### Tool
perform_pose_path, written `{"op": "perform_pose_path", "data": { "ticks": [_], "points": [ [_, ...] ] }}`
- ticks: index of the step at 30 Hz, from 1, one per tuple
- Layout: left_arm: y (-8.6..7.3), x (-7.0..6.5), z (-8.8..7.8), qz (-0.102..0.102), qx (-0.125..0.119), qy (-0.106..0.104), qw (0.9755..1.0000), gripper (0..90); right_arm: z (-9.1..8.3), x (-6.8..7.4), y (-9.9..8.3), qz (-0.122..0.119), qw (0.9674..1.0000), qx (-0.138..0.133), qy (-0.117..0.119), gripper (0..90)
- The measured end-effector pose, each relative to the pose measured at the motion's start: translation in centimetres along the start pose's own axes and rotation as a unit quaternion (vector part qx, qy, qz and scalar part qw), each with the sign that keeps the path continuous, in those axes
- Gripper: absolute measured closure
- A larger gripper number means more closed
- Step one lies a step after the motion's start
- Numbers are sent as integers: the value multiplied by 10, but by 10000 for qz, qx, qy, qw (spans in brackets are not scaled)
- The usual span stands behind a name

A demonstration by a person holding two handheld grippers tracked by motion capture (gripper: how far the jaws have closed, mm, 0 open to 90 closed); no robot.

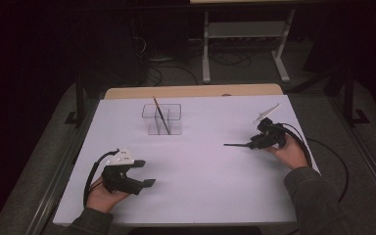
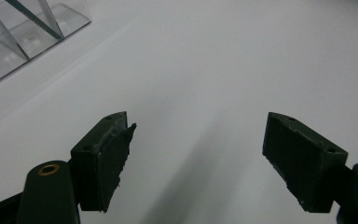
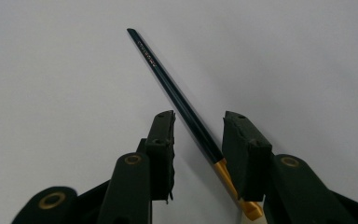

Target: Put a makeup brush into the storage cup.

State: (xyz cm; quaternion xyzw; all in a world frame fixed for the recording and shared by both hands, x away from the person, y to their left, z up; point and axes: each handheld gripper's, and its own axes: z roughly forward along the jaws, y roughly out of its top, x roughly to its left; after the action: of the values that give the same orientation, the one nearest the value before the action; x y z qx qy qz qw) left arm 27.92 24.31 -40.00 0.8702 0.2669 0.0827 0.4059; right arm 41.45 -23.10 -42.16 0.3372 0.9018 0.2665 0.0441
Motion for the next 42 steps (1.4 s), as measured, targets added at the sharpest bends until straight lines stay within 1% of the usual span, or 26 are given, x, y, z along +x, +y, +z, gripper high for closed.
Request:
{"op": "perform_pose_path", "data": {
  "ticks": [4,9,13,14,23,31,36,40,41,42],
  "points": [
    [0,0,0,-10,-11,5,10000,222,3,-2,1,-33,10000,62,-32,644],
    [0,0,0,-11,-16,0,10000,223,5,-4,1,4,9999,90,-76,663],
    [0,0,0,-7,-11,-6,10000,223,7,-4,2,19,9999,140,-62,691],
    [0,0,0,-6,-13,-4,10000,223,8,-4,2,-46,9999,128,-54,700],
    [0,0,0,-8,-14,6,10000,228,11,-1,3,-125,9996,256,-41,798],
    [0,0,0,-4,-9,12,10000,228,12,-2,2,-179,9995,241,-68,816],
    [0,0,0,4,-18,14,10000,229,12,-5,0,-95,9998,189,59,824],
    [0,0,-1,-18,-35,22,10000,231,12,-6,1,-58,9997,228,93,826],
    [0,0,-1,-33,-28,24,10000,231,12,-7,1,-39,9997,228,114,826],
    [0,1,-1,-5,-9,25,10000,231,12,-8,1,13,9996,232,157,826]
  ]
}}
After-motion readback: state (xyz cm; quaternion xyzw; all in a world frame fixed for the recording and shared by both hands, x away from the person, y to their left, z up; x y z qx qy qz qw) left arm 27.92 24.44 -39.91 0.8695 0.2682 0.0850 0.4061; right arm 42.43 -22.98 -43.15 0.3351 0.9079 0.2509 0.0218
